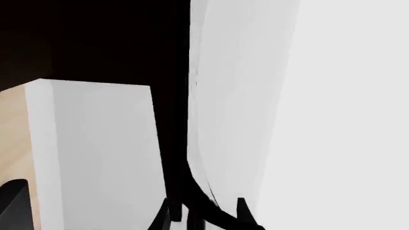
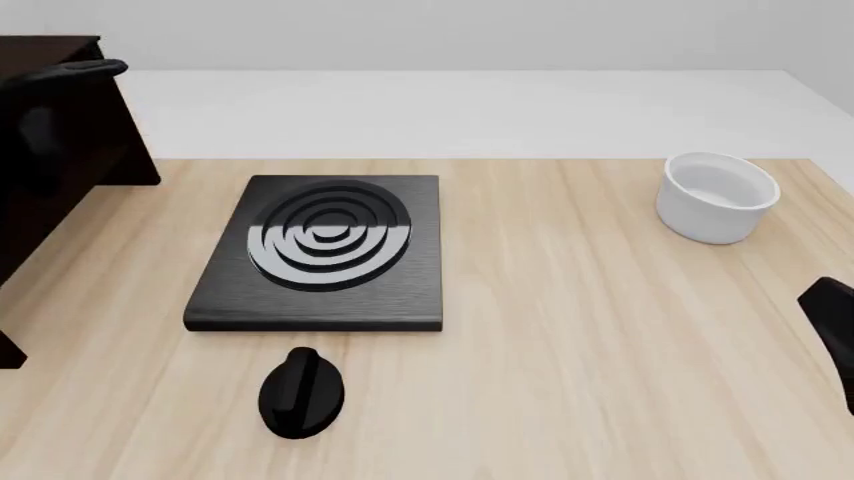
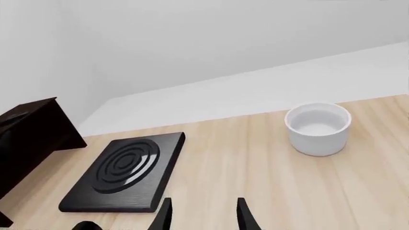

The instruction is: Put the frying pan on the cabinet shelf.

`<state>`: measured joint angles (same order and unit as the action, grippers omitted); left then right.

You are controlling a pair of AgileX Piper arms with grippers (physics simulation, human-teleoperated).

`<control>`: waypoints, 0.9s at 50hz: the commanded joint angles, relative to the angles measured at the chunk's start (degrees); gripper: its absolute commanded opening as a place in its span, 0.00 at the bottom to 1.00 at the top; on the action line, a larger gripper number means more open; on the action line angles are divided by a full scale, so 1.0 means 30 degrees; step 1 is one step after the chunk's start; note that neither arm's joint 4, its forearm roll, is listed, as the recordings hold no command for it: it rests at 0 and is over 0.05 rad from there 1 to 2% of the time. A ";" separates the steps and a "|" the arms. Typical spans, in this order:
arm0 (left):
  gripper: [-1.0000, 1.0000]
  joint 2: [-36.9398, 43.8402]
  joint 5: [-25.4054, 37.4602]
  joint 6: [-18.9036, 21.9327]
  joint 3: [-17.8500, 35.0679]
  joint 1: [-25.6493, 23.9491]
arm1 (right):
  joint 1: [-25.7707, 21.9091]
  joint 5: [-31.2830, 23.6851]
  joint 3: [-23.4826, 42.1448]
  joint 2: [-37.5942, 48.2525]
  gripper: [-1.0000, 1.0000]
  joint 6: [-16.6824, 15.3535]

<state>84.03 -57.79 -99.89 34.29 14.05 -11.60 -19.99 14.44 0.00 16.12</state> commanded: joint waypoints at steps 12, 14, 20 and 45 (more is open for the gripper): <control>1.00 -0.6214 0.2453 0.2027 -0.2320 -0.1962 | 0.0037 0.0006 -0.0050 0.0000 1.00 -0.0006; 1.00 -0.6543 0.2622 0.2098 -0.2488 -0.2154 | 0.0037 -0.0034 -0.0010 0.0000 1.00 -0.0008; 1.00 -0.7258 0.2703 0.2102 -0.3057 -0.2511 | 0.0037 -0.0021 -0.0025 0.0000 1.00 0.0031; 1.00 -1.6302 1.2571 0.8635 -0.3863 -0.6934 | 0.0259 0.0594 -0.0581 0.0000 1.00 0.0068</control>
<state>44.27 -31.53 -81.56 23.43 -1.37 -11.21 -19.95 13.84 0.00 16.70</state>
